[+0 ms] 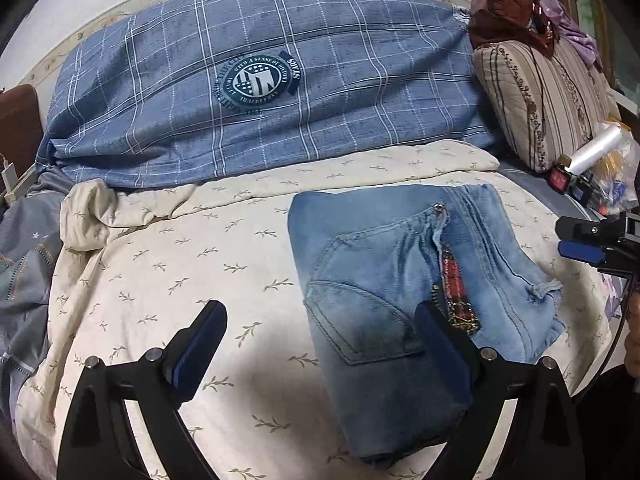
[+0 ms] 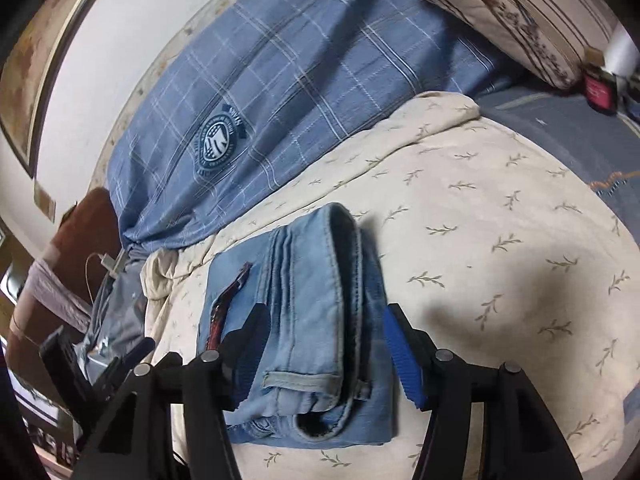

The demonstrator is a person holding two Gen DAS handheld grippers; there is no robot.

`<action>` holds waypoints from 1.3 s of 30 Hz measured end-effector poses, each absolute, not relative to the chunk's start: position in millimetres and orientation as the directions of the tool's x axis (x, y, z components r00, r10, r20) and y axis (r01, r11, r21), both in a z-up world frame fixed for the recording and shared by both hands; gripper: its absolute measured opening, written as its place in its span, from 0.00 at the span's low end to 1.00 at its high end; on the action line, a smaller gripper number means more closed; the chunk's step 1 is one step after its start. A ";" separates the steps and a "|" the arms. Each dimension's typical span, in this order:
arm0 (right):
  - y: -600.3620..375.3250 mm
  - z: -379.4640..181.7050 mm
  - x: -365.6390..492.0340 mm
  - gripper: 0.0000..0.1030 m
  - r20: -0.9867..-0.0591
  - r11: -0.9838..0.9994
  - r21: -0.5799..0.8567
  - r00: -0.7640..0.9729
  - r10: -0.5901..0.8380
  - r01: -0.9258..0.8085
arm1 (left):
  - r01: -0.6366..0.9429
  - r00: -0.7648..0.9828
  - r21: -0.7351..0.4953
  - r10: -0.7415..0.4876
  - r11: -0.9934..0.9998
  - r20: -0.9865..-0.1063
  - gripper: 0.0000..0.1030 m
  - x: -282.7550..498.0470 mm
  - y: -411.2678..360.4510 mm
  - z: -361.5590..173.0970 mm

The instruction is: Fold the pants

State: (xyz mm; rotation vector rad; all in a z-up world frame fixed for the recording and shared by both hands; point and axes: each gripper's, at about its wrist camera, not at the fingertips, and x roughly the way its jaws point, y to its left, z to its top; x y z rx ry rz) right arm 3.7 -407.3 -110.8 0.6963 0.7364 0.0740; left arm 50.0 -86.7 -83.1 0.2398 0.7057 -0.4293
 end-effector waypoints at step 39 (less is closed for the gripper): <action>-418.8 -138.3 24.9 0.69 -0.621 0.706 0.685 0.652 0.435 0.181 | 0.359 0.398 -0.418 -0.542 0.834 -0.740 0.92 107.7 -58.6 -112.0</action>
